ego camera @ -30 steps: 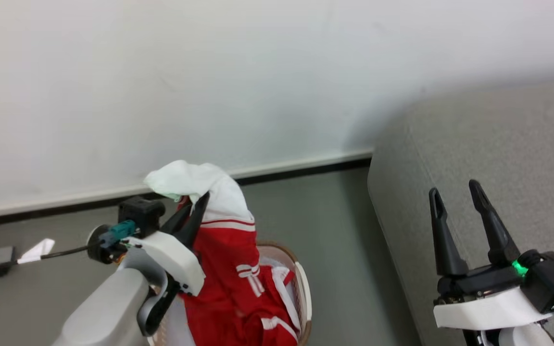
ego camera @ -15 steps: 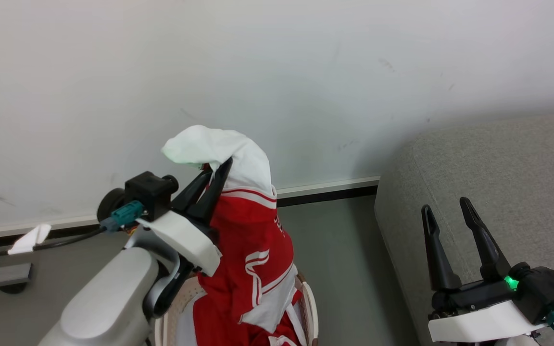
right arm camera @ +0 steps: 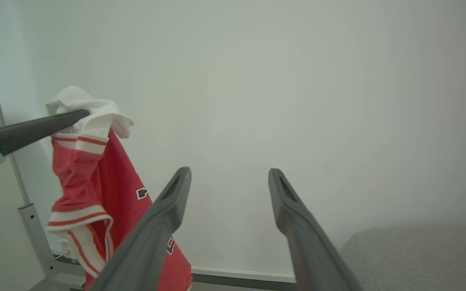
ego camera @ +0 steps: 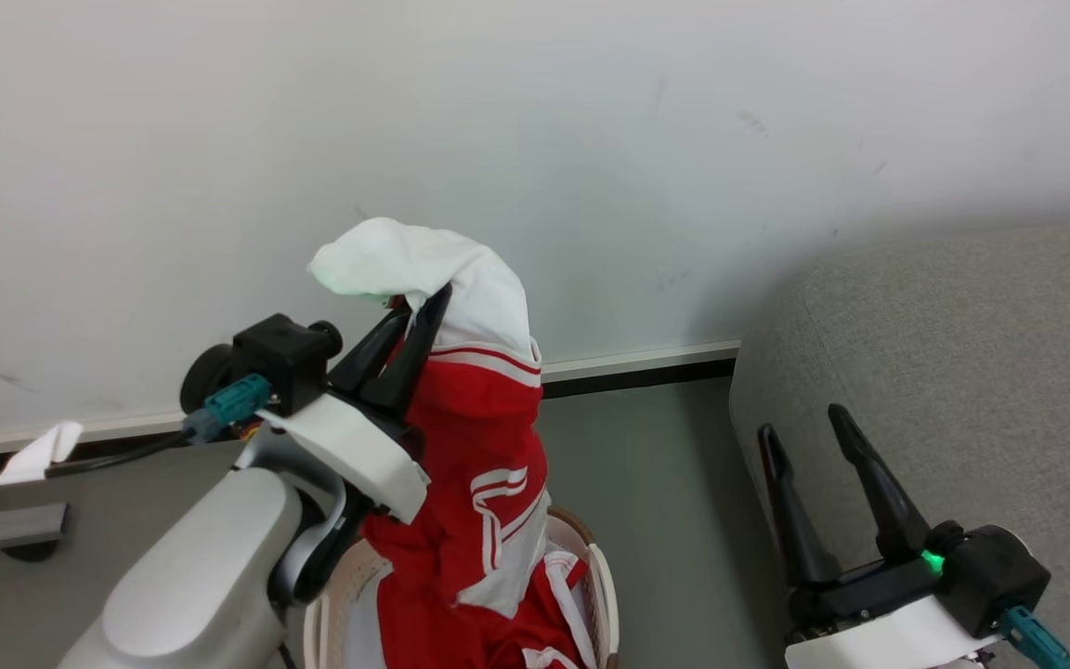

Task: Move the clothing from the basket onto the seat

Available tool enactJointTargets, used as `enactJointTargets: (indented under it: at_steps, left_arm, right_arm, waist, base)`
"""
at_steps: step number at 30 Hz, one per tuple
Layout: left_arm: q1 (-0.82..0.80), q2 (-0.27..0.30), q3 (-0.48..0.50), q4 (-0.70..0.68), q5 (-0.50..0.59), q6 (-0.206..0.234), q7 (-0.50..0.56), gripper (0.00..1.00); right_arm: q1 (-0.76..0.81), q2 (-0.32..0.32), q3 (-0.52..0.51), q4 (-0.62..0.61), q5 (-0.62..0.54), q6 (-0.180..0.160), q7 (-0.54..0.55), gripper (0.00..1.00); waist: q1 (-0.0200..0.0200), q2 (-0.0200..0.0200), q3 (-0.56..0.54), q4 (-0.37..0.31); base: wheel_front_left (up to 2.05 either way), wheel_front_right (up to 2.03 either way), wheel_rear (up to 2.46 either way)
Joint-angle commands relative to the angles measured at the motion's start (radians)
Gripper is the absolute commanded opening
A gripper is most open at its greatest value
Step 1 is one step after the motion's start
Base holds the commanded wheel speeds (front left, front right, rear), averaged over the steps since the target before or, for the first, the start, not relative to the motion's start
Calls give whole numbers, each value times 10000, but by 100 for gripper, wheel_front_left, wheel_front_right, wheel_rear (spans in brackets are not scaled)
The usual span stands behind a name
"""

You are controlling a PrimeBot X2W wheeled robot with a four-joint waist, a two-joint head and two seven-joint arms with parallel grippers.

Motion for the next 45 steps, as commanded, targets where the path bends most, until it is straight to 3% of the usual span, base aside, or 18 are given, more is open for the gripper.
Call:
enactJointTargets:
  at_steps: [1,10,21,29,39,40,41,42,45]
  left_arm:
    - [-72,64,40,-66,-42,45,11,0]
    - [-375,-277,-104,-138,-197,-41,172,0]
    - [-586,-555,-433,-515,-301,-239,409,0]
    - [-724,-977,-788,-1090,-341,-373,516,0]
    - [-541,-1157,-1127,-2219,-420,-319,794,0]
    - [-500,-1139,-1116,-2276,-424,-291,784,0]
    - [-460,-1113,-1105,-2318,-443,-271,796,0]
    - [-439,-1089,-1096,-2339,-465,-264,806,0]
    - [-392,-1060,-1077,-2379,-492,-257,807,0]
  right_arm:
    - [-61,-20,187,79,123,-21,8,100]
    - [-553,-21,2370,830,275,-21,7,100]
    - [-1990,-19,4519,3206,1229,-21,7,100]
    - [-2743,-25,4994,4799,2238,-21,8,100]
    - [-3175,-24,5328,5565,3094,-21,7,100]
    - [-3187,-27,5321,5593,3137,-21,9,50]
    - [-3215,-30,5312,5602,3173,-21,9,11]
    - [-3223,-28,5309,5583,3216,-21,9,0]
    - [-3227,-27,5266,5484,3250,-21,7,0]
  waist:
    - [1,-1,1,25]
    - [1,-1,17,321]
    - [1,-1,-3,1116]
    - [1,-1,-31,2008]
    - [1,-1,-94,2826]
    - [1,-1,-96,2860]
    - [1,-1,-94,2886]
    - [1,-1,-89,2908]
    - [1,-1,-79,2938]
  base:
    - [0,0,0]
    - [0,0,0]
    - [0,0,0]
    - [0,0,0]
    - [0,0,0]
    - [0,0,0]
    - [0,0,0]
    - [0,0,0]
    - [0,0,0]
